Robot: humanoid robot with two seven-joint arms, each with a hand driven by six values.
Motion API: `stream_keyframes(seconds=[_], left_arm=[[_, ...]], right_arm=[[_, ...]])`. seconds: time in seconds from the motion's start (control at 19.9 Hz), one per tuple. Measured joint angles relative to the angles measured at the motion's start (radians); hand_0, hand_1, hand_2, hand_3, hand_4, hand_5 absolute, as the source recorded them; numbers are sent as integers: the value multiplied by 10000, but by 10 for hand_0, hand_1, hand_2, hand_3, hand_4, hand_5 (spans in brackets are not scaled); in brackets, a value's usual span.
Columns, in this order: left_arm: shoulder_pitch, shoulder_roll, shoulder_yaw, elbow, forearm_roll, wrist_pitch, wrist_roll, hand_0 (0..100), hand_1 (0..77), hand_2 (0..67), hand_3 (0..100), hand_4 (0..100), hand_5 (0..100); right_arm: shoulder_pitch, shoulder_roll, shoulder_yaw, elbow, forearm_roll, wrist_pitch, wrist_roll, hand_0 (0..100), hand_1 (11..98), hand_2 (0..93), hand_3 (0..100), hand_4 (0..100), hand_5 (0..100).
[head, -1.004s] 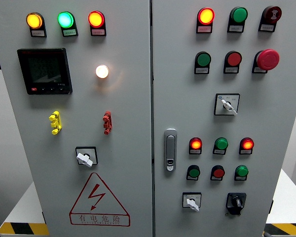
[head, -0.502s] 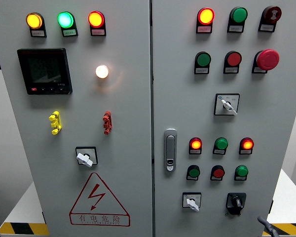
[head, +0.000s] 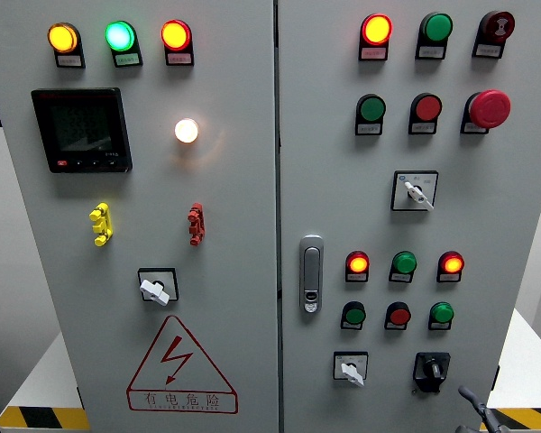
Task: Trip black knob to open circuit
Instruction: 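Raise the right hand toward the black rotary knob at the cabinet bottom, then close the right hand fingers around the black rotary knob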
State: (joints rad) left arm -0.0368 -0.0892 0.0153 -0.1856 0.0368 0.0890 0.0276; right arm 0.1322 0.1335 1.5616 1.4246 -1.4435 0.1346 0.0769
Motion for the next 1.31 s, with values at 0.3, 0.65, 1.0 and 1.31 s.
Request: stream_keyframes(seconds=[0.3,0.65,1.0,1.31], left_arm=[[0,0,0,0,0,0,0,0,0,194,261,99,86],[-6,1,0,0,0,0,0,0,0,194,261,99,86],[0,-3,0,0,0,0,0,0,0,194,261,99,86],[-5,-6,0,0,0,0,0,0,0,194,261,99,86]], right_arm=[[113,0,-12,-118,12,-11,-2,869,852,0,997,1000,1000],[295,0,-144,-269,360,-16,-153,876,856,0,1000,1000,1000],[438,0,-322,-394,443,-77,-202,882,857,0,1000,1000,1000],[517,0,-517,-446,485,-161,-239,897,855,0,1000,1000,1000]])
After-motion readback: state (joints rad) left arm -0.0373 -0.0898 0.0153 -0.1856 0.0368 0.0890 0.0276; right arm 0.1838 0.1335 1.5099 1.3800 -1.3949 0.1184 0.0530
